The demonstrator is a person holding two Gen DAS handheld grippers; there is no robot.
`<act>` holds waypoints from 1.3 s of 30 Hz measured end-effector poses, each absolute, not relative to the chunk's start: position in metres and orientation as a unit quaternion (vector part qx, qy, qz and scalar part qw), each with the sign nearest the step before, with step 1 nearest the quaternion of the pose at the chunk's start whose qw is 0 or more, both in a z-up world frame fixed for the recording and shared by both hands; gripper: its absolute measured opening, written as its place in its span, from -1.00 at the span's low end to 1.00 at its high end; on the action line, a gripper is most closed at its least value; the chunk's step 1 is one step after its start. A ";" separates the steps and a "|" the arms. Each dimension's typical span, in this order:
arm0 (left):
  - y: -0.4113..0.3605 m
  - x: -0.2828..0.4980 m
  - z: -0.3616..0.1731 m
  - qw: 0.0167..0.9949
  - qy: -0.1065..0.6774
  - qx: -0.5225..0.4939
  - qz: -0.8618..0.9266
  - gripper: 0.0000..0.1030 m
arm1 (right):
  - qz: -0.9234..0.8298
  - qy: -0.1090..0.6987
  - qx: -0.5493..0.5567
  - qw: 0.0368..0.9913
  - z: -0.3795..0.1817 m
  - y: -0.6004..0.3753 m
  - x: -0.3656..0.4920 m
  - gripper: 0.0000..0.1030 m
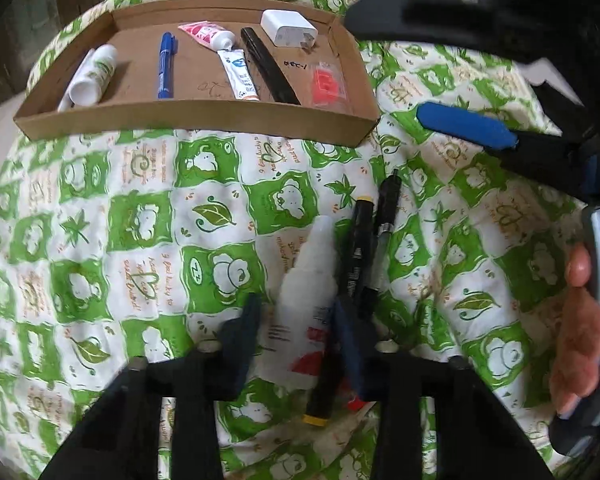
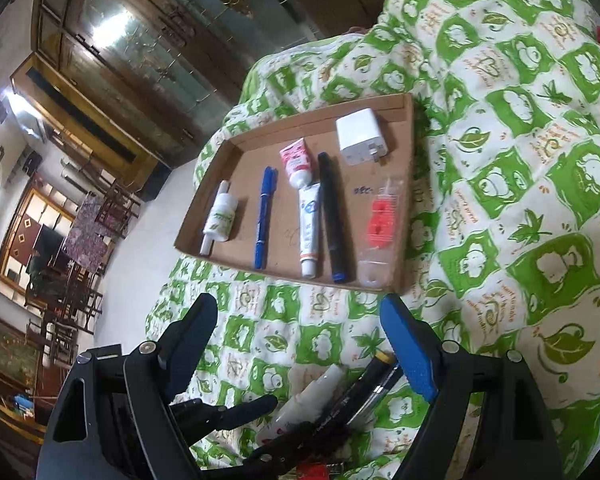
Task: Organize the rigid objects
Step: 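Grasp the white dropper bottle with the left tool while the right tool grasps the black art marker, then lift the dropper bottle and black marker off the bedspread with both tools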
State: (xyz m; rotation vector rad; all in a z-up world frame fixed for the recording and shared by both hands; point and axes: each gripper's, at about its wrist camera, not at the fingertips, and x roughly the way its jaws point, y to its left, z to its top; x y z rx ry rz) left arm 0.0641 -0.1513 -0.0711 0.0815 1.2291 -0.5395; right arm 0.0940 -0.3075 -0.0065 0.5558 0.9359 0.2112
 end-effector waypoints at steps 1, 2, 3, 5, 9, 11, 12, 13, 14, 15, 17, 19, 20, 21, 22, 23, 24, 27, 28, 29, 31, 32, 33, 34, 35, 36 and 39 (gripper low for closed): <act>-0.148 0.063 -0.070 0.788 0.564 0.042 -0.242 -0.35 | 0.099 0.446 0.265 0.849 -0.008 -0.308 0.094 0.61; -0.143 0.060 -0.069 0.796 0.556 0.059 -0.232 -0.35 | 0.100 0.448 0.266 0.848 -0.009 -0.308 0.095 0.61; -0.140 0.059 -0.067 0.802 0.549 0.074 -0.222 -0.35 | 0.103 0.450 0.266 0.846 -0.010 -0.308 0.095 0.61; -0.128 0.059 -0.064 0.812 0.541 0.099 -0.198 -0.35 | 0.109 0.455 0.265 0.843 -0.012 -0.306 0.096 0.61; -0.091 0.066 -0.058 0.827 0.533 0.112 -0.140 -0.35 | 0.135 0.483 0.290 0.815 -0.020 -0.300 0.094 0.59; -0.069 0.073 -0.057 0.831 0.536 0.093 -0.114 -0.35 | 0.148 0.500 0.301 0.798 -0.024 -0.294 0.089 0.47; -0.060 0.077 -0.059 0.830 0.542 0.067 -0.113 -0.35 | 0.156 0.510 0.307 0.788 -0.026 -0.290 0.087 0.37; -0.052 0.080 -0.061 0.828 0.547 0.043 -0.114 -0.35 | 0.164 0.524 0.315 0.774 -0.031 -0.286 0.083 0.28; -0.047 0.080 -0.062 0.826 0.551 0.027 -0.115 -0.35 | 0.167 0.537 0.319 0.763 -0.035 -0.282 0.080 0.25; -0.046 0.081 -0.064 0.825 0.552 0.022 -0.116 -0.35 | 0.169 0.552 0.317 0.753 -0.039 -0.278 0.077 0.24; -0.049 0.078 -0.065 0.827 0.549 0.034 -0.118 -0.35 | 0.158 0.582 0.305 0.737 -0.049 -0.270 0.069 0.24; -0.052 0.073 -0.066 0.827 0.548 0.044 -0.119 -0.35 | 0.140 0.605 0.294 0.727 -0.059 -0.266 0.062 0.18; -0.058 0.078 -0.068 0.826 0.549 0.045 -0.119 -0.35 | 0.135 0.611 0.291 0.724 -0.063 -0.266 0.060 0.17; -0.059 0.078 -0.069 0.825 0.551 0.044 -0.120 -0.35 | 0.128 0.615 0.288 0.723 -0.066 -0.264 0.060 0.16; -0.058 0.079 -0.070 0.824 0.552 0.039 -0.121 -0.34 | 0.129 0.612 0.293 0.723 -0.067 -0.264 0.061 0.16; -0.062 0.081 -0.072 0.823 0.554 0.034 -0.123 -0.34 | 0.135 0.607 0.304 0.722 -0.068 -0.264 0.063 0.16; -0.061 0.083 -0.072 0.822 0.555 0.030 -0.124 -0.34 | 0.141 0.602 0.312 0.721 -0.071 -0.262 0.068 0.14; -0.059 0.083 -0.074 0.820 0.559 0.020 -0.126 -0.34 | 0.128 0.619 0.314 0.708 -0.093 -0.257 0.087 -0.20; -0.059 0.084 -0.075 0.819 0.559 0.019 -0.127 -0.34 | 0.123 0.619 0.317 0.708 -0.096 -0.257 0.091 -0.51; -0.058 0.083 -0.075 0.819 0.559 0.019 -0.127 -0.34 | 0.123 0.617 0.313 0.712 -0.096 -0.255 0.096 -0.61; -0.057 0.084 -0.076 0.819 0.560 0.018 -0.127 -0.34 | 0.121 0.612 0.279 0.730 -0.091 -0.247 0.104 -0.62; -0.057 0.084 -0.075 0.819 0.560 0.019 -0.127 -0.34 | 0.122 0.608 0.265 0.738 -0.088 -0.243 0.105 -0.63; -0.058 0.084 -0.076 0.819 0.560 0.020 -0.126 -0.34 | 0.127 0.605 0.248 0.746 -0.084 -0.239 0.105 -0.65; -0.058 0.084 -0.076 0.819 0.560 0.021 -0.126 -0.34 | 0.134 0.603 0.233 0.751 -0.081 -0.233 0.104 -0.66; -0.059 0.084 -0.076 0.818 0.560 0.022 -0.125 -0.34 | 0.142 0.603 0.225 0.752 -0.077 -0.229 0.102 -0.67; -0.060 0.085 -0.077 0.818 0.561 0.023 -0.125 -0.34 | 0.155 0.605 0.215 0.751 -0.075 -0.223 0.099 -0.68; -0.063 0.086 -0.078 0.818 0.562 0.027 -0.122 -0.34 | 0.159 0.611 0.175 0.755 -0.075 -0.211 0.092 -0.69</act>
